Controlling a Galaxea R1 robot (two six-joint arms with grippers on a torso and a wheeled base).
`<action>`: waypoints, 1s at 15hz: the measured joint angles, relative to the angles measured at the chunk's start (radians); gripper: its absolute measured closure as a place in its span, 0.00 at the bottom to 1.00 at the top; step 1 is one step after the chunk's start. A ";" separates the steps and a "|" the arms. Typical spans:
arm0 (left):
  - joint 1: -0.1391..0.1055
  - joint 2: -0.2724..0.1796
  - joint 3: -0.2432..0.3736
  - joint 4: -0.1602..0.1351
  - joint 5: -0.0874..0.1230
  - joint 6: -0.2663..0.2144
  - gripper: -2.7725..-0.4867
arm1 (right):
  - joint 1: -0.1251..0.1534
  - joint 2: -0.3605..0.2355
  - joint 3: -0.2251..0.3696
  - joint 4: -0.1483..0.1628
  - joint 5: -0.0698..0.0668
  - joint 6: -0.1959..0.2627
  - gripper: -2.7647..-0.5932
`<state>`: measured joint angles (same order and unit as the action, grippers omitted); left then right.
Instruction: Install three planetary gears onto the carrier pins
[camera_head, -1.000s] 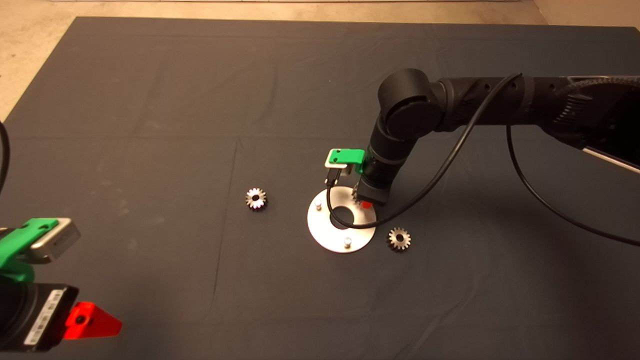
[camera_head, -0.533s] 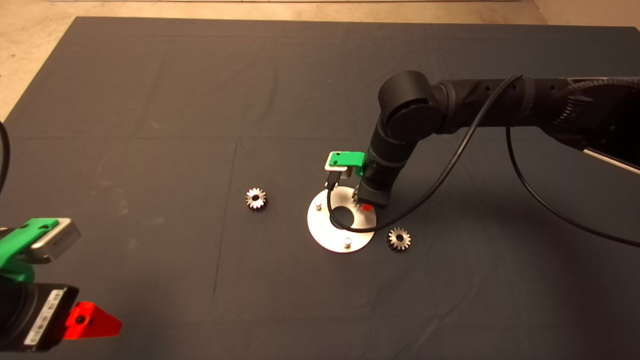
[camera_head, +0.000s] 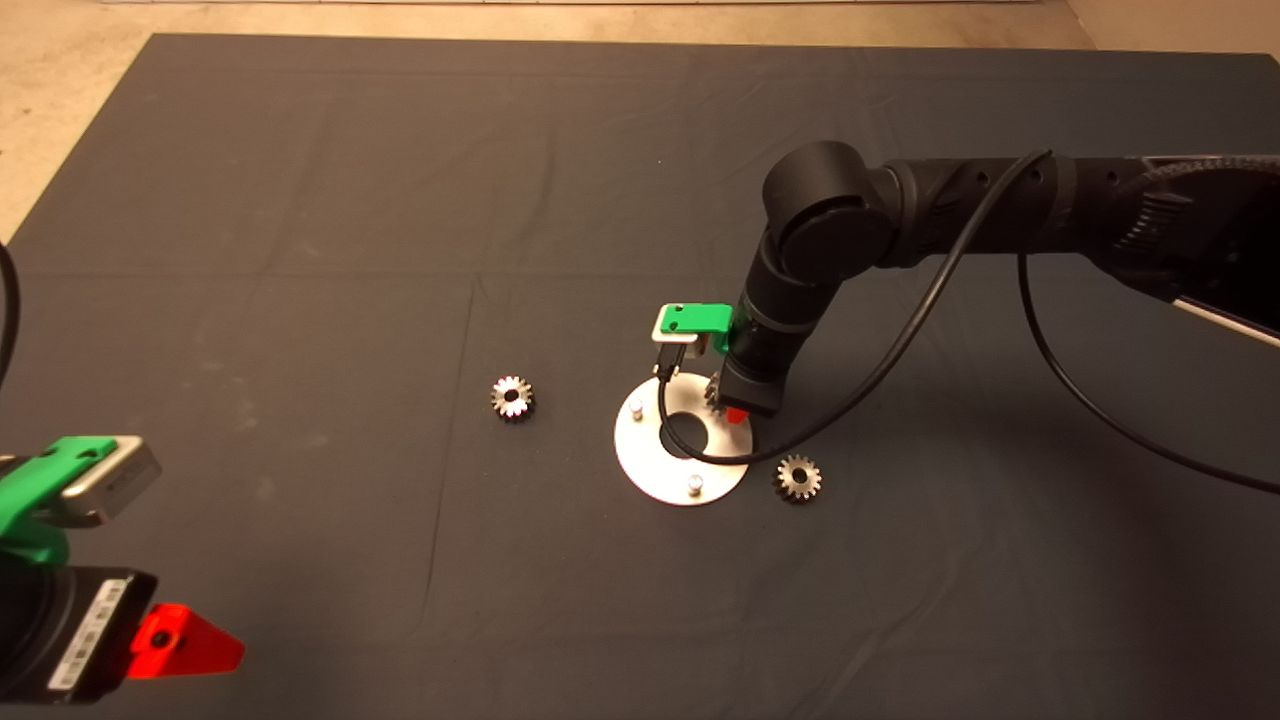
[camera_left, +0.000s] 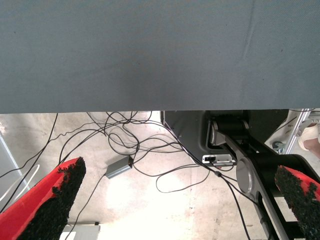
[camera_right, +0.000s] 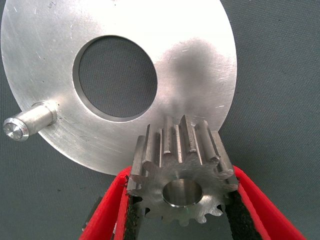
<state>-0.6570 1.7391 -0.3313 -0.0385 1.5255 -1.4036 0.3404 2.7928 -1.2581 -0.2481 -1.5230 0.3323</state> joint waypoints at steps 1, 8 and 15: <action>0.000 0.000 0.000 0.000 0.000 0.000 0.01 | 0.000 0.000 -0.004 0.000 0.001 -0.002 0.79; 0.000 0.000 0.000 0.000 0.000 0.000 0.01 | 0.001 0.003 -0.013 -0.006 0.000 -0.003 0.79; 0.000 0.000 0.000 0.000 0.000 0.000 0.01 | 0.001 0.008 -0.013 -0.028 -0.003 -0.003 0.79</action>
<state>-0.6570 1.7391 -0.3313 -0.0385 1.5254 -1.4036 0.3415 2.8009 -1.2711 -0.2760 -1.5264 0.3289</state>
